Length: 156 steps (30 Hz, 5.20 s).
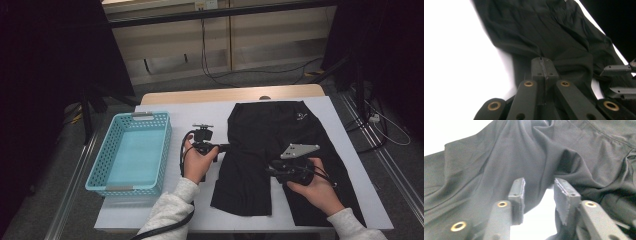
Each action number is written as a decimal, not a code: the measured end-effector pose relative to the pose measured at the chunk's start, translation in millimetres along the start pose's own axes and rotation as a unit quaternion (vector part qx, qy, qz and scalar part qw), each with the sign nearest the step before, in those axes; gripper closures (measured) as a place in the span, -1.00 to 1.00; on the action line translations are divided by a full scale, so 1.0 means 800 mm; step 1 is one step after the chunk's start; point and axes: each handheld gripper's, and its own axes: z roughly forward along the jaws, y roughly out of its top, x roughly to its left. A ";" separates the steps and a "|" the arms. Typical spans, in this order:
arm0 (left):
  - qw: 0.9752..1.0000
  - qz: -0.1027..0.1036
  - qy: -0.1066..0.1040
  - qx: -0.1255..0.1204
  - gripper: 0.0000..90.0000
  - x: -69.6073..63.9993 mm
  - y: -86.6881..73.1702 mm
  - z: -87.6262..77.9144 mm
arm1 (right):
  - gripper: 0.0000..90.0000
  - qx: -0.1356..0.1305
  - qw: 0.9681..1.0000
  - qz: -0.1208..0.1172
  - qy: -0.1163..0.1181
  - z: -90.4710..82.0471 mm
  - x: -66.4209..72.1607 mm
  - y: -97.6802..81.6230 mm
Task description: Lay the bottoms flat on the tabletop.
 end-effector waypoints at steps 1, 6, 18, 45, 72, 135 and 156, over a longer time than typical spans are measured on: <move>1.000 -0.002 0.002 -0.005 1.00 0.004 0.001 -0.003 | 0.31 0.001 1.000 -0.001 0.000 0.000 0.000 0.000; 1.000 0.000 0.010 0.002 1.00 0.012 0.001 -0.006 | 0.32 0.008 1.000 0.004 0.002 0.004 0.003 0.000; 1.000 0.000 0.011 0.002 1.00 0.018 -0.007 -0.002 | 0.61 0.053 0.998 -0.008 0.031 0.035 0.017 -0.003; 0.995 0.093 0.042 -0.014 -0.23 0.000 -0.044 -0.037 | 0.29 0.012 1.000 -0.024 0.003 0.006 0.023 0.003; 0.986 0.156 0.040 0.053 -0.18 -0.029 -0.092 -0.029 | 0.99 0.001 1.000 0.007 0.005 0.028 0.001 0.017; 0.987 0.147 0.056 0.013 -0.48 -0.019 -0.092 -0.061 | -0.37 -0.002 1.000 -0.016 -0.016 0.020 0.038 0.004; 0.984 0.167 0.054 0.014 -0.47 -0.030 -0.115 -0.068 | 0.11 -0.015 1.000 -0.017 -0.019 0.015 0.052 -0.004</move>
